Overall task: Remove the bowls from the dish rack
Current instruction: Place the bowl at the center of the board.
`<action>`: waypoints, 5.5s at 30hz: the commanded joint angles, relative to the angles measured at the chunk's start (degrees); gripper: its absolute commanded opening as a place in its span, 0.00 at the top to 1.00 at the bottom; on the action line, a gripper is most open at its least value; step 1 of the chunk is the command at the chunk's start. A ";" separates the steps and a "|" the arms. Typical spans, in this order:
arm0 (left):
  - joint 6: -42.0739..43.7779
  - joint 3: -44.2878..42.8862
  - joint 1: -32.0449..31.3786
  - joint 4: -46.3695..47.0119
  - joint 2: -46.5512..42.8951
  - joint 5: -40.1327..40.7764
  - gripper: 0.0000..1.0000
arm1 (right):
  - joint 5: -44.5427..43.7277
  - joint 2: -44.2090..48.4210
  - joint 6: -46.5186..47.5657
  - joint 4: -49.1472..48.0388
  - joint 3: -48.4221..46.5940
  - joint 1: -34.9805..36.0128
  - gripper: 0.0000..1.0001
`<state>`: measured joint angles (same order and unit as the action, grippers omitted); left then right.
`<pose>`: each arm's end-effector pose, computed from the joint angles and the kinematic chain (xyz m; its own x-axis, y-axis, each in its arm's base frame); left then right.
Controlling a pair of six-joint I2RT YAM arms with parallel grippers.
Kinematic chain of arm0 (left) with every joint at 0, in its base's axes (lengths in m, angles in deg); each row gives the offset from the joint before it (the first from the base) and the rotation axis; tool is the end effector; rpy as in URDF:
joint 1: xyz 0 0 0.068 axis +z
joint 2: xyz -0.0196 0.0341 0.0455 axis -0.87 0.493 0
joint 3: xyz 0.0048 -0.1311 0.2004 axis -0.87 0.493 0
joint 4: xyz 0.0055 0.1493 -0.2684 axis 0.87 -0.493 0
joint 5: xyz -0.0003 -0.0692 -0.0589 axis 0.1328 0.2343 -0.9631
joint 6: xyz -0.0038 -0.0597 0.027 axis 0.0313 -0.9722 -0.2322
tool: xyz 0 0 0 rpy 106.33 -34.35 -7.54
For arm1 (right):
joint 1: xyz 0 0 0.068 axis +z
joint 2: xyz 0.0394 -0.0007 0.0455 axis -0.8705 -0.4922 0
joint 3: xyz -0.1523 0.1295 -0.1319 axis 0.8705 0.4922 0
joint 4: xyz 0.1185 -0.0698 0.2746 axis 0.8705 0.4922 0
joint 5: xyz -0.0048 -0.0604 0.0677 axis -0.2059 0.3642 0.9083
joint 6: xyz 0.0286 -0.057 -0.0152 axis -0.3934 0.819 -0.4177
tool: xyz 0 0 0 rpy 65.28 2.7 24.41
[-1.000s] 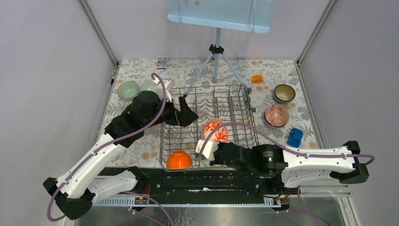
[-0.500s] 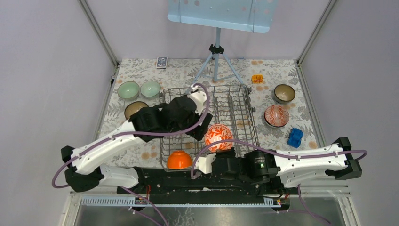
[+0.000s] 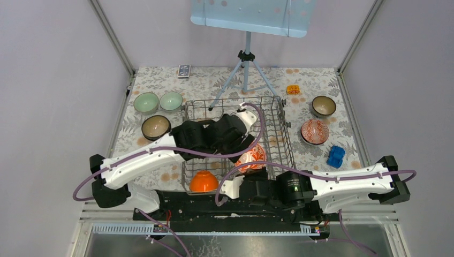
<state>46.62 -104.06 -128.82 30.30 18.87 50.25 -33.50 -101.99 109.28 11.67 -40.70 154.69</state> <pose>0.1411 -0.3080 0.3565 -0.4853 0.5206 -0.7024 0.6851 0.7256 0.0645 0.0088 0.3062 0.2661 0.3838 -0.8183 -0.4280 -0.7334 0.0115 -0.6797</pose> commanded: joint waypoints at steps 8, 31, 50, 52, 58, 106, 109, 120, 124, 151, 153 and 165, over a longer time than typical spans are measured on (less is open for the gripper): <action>0.19 -3.03 -1.78 0.34 2.52 0.68 0.27 | -4.74 0.87 1.88 -2.69 -2.61 0.85 1.00; -2.45 -1.80 -2.22 -0.42 4.07 3.44 1.00 | -5.32 -0.17 -0.74 -1.84 -3.61 1.54 0.95; -14.29 12.23 21.00 15.74 -9.03 -4.59 1.00 | -14.94 -2.21 -20.88 -18.73 -10.12 1.11 0.00; -16.55 13.65 23.52 16.31 -11.09 -4.39 1.00 | -15.05 -4.20 -26.45 -17.68 -14.33 -1.77 0.00; -22.72 17.03 25.84 16.27 -16.09 -4.34 1.00 | 2.77 -6.43 -49.19 -11.57 -23.29 -21.76 0.03; -35.09 26.28 25.89 13.61 -23.49 -3.95 0.01 | 5.51 -4.09 -53.08 7.24 -21.62 -46.53 1.00; -34.73 28.22 25.85 15.64 -25.62 -3.29 0.01 | 5.68 1.00 -51.09 9.87 -19.09 -54.81 1.00; -36.13 35.77 25.85 20.68 -27.65 -3.79 0.01 | 14.60 18.06 -59.62 8.40 -0.73 -87.35 1.00; -36.07 37.82 25.83 22.36 -27.94 -4.41 0.01 | 11.67 25.86 -69.63 7.95 8.52 -88.46 1.00; -41.22 44.66 25.91 25.43 -27.61 -3.58 0.01 | 4.83 33.05 -98.00 10.33 31.42 -88.46 1.00; -41.52 44.67 25.84 25.38 -27.18 -3.55 0.01 | 4.65 32.13 -98.40 9.79 32.20 -88.46 1.00; -42.53 45.52 25.86 26.20 -25.49 -3.63 0.01 | 3.39 33.22 -98.99 6.03 37.33 -88.48 1.00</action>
<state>5.05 -59.28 -103.14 53.55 -6.60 45.83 -26.15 -69.88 12.65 21.38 -3.67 66.45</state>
